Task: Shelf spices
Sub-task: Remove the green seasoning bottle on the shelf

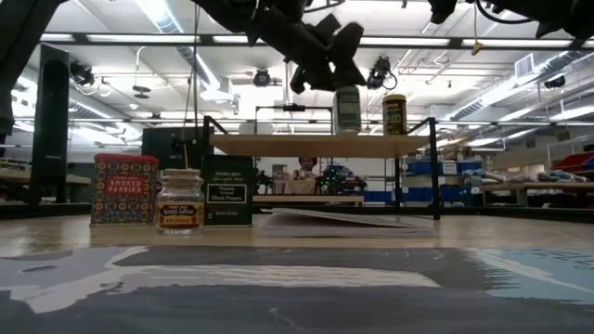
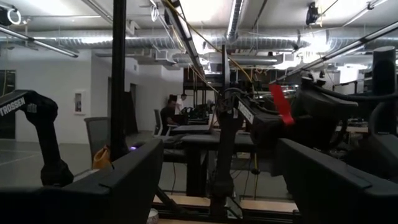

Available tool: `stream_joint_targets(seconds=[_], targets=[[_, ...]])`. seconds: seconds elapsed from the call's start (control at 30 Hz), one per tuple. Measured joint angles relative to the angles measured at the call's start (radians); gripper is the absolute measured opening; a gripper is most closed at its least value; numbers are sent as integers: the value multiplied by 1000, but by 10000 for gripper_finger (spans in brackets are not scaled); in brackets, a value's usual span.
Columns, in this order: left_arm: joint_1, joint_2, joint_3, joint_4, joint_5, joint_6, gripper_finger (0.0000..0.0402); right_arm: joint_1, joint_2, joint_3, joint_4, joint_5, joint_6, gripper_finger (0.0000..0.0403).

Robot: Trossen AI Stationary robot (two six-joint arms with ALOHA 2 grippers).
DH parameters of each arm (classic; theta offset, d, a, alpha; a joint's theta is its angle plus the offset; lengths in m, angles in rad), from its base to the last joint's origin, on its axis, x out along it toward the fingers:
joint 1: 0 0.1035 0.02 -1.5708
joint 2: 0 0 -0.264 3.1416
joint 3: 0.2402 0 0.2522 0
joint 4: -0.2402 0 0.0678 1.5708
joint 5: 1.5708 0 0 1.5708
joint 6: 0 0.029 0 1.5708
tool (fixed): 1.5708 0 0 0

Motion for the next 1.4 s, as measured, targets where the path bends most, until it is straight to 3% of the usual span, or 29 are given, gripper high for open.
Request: stream_joint_targets(seconds=[0.33,0.67,1.13,1.4], targets=[[-156,-64,63,-44,-22,42,192,0,0,0,2,0,-11,316],[-372,-63,45,-267,-249,-18,192,0,0,0,2,1,-35,316],[-440,-62,-345,272,-347,-156,192,0,-12,0,9,29,-34,316],[-434,-1,-361,428,-192,-69,192,0,-13,0,3,29,-35,316]])
